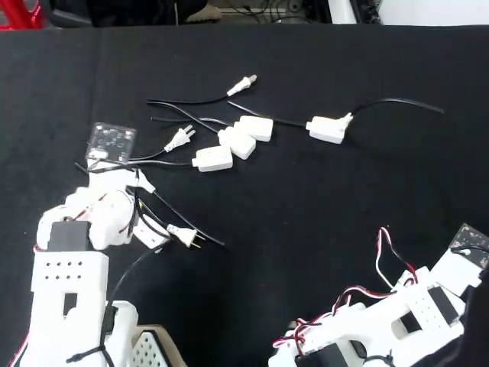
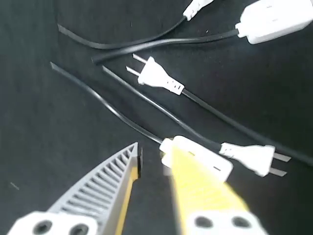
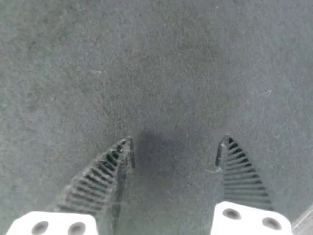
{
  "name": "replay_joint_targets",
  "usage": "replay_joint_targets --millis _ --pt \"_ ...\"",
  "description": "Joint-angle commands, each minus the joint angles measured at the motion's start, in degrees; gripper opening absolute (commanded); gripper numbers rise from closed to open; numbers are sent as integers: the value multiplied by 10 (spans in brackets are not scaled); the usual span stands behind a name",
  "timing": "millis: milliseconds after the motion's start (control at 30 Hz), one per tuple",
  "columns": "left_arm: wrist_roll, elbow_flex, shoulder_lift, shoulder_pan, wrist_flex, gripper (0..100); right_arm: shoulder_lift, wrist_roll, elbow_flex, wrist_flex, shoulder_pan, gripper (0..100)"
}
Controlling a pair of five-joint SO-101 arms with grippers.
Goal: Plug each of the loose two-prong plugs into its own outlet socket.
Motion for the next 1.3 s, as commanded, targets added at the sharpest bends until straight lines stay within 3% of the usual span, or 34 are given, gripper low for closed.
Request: replay_joint_targets --millis 0,133,233,333,700,933,1100,1267 --pt "-200 -55 22 -10 5 317 -15 5 -1 -9 -7 262" --pt "-556 -63 76 -7 47 345 -15 5 -1 -9 -7 262" --pt "-688 -87 127 20 91 358 -15 5 -1 -9 -7 262" --pt "-715 -100 185 39 89 359 -15 5 -1 -9 -7 262" --pt "-746 -100 358 70 -113 359 -15 1 -5 -10 -7 262" --pt "-777 -80 396 73 -133 355 -15 1 -5 -10 -7 262" --pt "-763 -38 388 79 -133 205 -15 1 -5 -10 -7 262" --pt "-606 -7 324 87 -131 42 -15 0 0 -25 -7 262"
